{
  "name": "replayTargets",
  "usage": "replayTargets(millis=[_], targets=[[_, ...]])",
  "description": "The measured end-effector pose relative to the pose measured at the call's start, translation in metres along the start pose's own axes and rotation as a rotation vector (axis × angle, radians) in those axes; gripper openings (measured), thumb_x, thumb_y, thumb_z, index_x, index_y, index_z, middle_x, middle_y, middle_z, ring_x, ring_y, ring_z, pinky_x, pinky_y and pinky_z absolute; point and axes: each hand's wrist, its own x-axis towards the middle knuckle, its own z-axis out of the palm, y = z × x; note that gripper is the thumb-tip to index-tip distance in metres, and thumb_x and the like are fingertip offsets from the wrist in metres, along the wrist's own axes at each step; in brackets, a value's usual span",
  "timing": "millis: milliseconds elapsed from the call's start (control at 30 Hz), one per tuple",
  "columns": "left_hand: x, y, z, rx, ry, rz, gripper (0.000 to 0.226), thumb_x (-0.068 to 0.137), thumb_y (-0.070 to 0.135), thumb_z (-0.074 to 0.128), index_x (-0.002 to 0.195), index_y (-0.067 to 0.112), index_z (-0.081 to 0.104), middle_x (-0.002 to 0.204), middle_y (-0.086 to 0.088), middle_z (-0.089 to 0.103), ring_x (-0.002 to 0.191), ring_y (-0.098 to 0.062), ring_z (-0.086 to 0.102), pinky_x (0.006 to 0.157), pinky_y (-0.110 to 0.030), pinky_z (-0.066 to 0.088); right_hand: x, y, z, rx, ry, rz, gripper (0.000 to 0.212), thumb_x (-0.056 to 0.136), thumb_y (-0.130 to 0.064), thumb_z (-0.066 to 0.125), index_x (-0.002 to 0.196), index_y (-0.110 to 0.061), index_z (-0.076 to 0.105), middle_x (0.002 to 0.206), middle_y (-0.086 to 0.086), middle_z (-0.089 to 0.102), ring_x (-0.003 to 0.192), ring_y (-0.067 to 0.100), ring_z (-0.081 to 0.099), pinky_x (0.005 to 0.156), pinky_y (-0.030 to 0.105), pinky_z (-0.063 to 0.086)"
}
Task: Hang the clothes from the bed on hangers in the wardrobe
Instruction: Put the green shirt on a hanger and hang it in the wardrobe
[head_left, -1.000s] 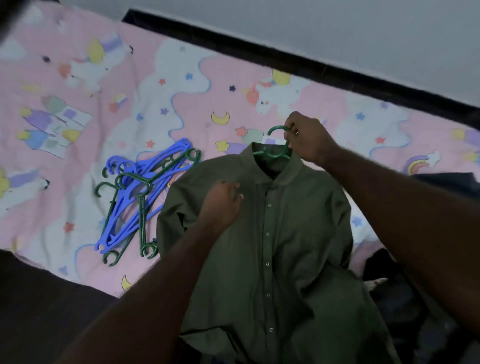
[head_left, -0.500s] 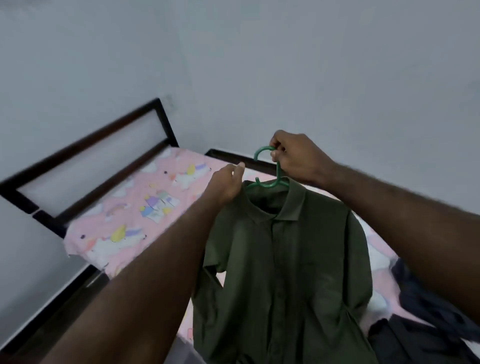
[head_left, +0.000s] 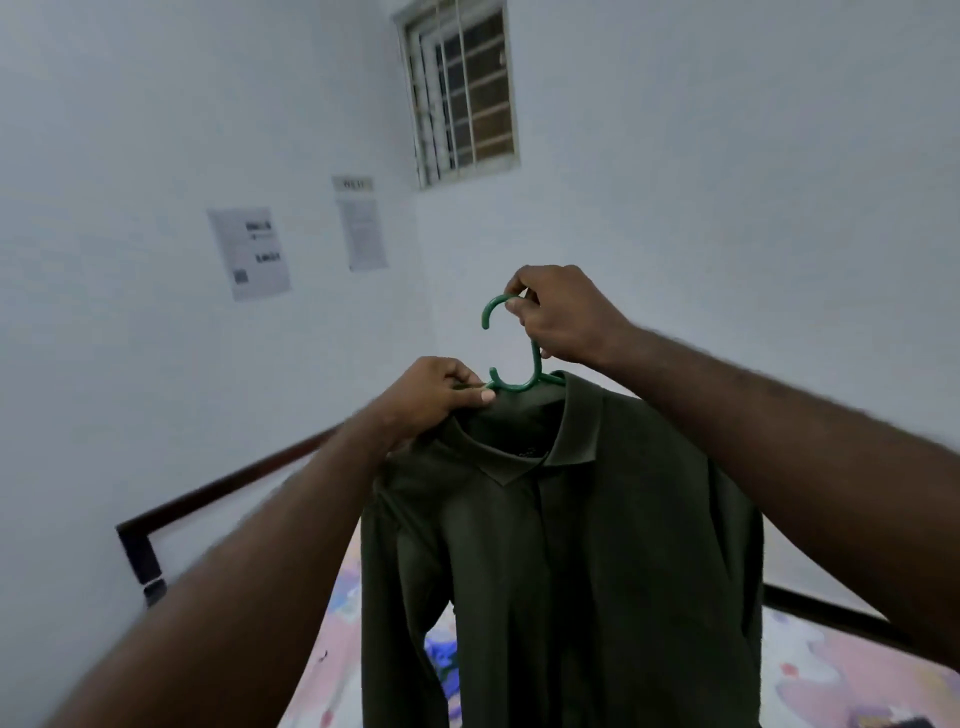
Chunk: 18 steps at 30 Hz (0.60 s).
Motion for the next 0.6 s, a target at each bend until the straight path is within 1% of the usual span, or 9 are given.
replayTargets(millis=[67, 133, 200, 267, 333, 367, 433, 533, 600], targets=[[-0.009, 0.026, -0.019, 0.027, 0.08, 0.116, 0.021, 0.075, 0.018, 0.083, 0.078, 0.013, 0.063, 0.073, -0.006, 0.065, 0.071, -0.015, 0.058, 0.073, -0.032, 0.048, 0.006, -0.03, -0.024, -0.024, 0.031, -0.035, 0.019, 0.098, -0.024, 0.055, 0.099, -0.009, 0.066, 0.077, 0.001, 0.061, 0.069, 0.024, 0.065, 0.065, 0.045, 0.058], [-0.018, 0.048, -0.041, 0.082, 0.162, 0.201, 0.024, 0.073, 0.023, 0.085, 0.08, 0.014, 0.063, 0.071, -0.004, 0.063, 0.068, -0.013, 0.057, 0.068, -0.028, 0.046, 0.011, -0.059, -0.046, -0.016, 0.063, -0.047, 0.019, 0.098, -0.024, 0.056, 0.098, -0.007, 0.065, 0.079, 0.005, 0.062, 0.063, 0.026, 0.067, 0.056, 0.041, 0.059], [-0.028, 0.064, -0.067, 0.072, 0.17, 0.187, 0.033, 0.073, 0.035, 0.084, 0.091, 0.015, 0.066, 0.082, -0.001, 0.067, 0.077, -0.013, 0.062, 0.074, -0.027, 0.051, 0.015, -0.085, -0.062, 0.024, 0.07, -0.077, 0.016, 0.097, -0.021, 0.058, 0.097, -0.006, 0.064, 0.081, 0.011, 0.064, 0.062, 0.029, 0.068, 0.052, 0.039, 0.059], [-0.041, 0.077, -0.088, 0.117, 0.05, 0.115, 0.037, 0.081, 0.044, 0.075, 0.103, 0.014, 0.069, 0.098, -0.003, 0.072, 0.093, -0.018, 0.068, 0.089, -0.034, 0.054, 0.016, -0.108, -0.071, 0.061, 0.074, -0.116, 0.013, 0.097, -0.018, 0.059, 0.094, -0.006, 0.064, 0.081, 0.014, 0.065, 0.06, 0.023, 0.068, 0.051, 0.037, 0.059], [-0.055, 0.085, -0.102, 0.17, -0.029, 0.138, 0.026, 0.091, 0.038, 0.066, 0.097, 0.014, 0.073, 0.093, -0.004, 0.075, 0.092, -0.022, 0.071, 0.09, -0.037, 0.055, 0.015, -0.126, -0.074, 0.075, 0.085, -0.153, 0.011, 0.096, -0.018, 0.06, 0.092, -0.008, 0.063, 0.081, 0.013, 0.066, 0.054, 0.009, 0.064, 0.05, 0.033, 0.058], [-0.06, 0.089, -0.106, 0.181, 0.005, 0.183, 0.021, 0.092, 0.034, 0.065, 0.091, 0.015, 0.074, 0.088, -0.004, 0.075, 0.088, -0.021, 0.071, 0.087, -0.037, 0.056, 0.014, -0.132, -0.076, 0.094, 0.097, -0.159, 0.012, 0.096, -0.02, 0.061, 0.093, -0.009, 0.063, 0.081, 0.012, 0.066, 0.054, 0.007, 0.063, 0.052, 0.032, 0.058], [-0.067, 0.096, -0.109, 0.199, 0.156, 0.274, 0.014, 0.092, 0.027, 0.066, 0.086, 0.017, 0.074, 0.081, -0.001, 0.074, 0.081, -0.018, 0.069, 0.082, -0.035, 0.056, 0.01, -0.138, -0.082, 0.189, 0.099, -0.099, 0.022, 0.096, -0.034, 0.061, 0.099, -0.012, 0.063, 0.085, 0.01, 0.069, 0.063, 0.014, 0.068, 0.059, 0.034, 0.059], [-0.075, 0.101, -0.116, 0.218, 0.348, 0.343, 0.013, 0.091, 0.023, 0.067, 0.095, 0.014, 0.075, 0.087, -0.001, 0.074, 0.084, -0.017, 0.068, 0.085, -0.036, 0.055, -0.004, -0.126, -0.091, 0.223, -0.109, 0.145, 0.045, 0.096, -0.058, 0.045, 0.11, -0.018, 0.058, 0.101, 0.005, 0.068, 0.085, 0.022, 0.068, 0.077, 0.038, 0.054], [-0.081, 0.104, -0.123, 0.235, 0.439, 0.361, 0.016, 0.09, 0.023, 0.069, 0.1, 0.013, 0.075, 0.092, -0.001, 0.074, 0.089, -0.016, 0.067, 0.089, -0.036, 0.054, -0.019, -0.111, -0.092, 0.157, -0.311, 0.236, 0.044, 0.098, -0.056, 0.041, 0.109, -0.017, 0.06, 0.104, 0.004, 0.065, 0.091, 0.019, 0.062, 0.083, 0.038, 0.051]])
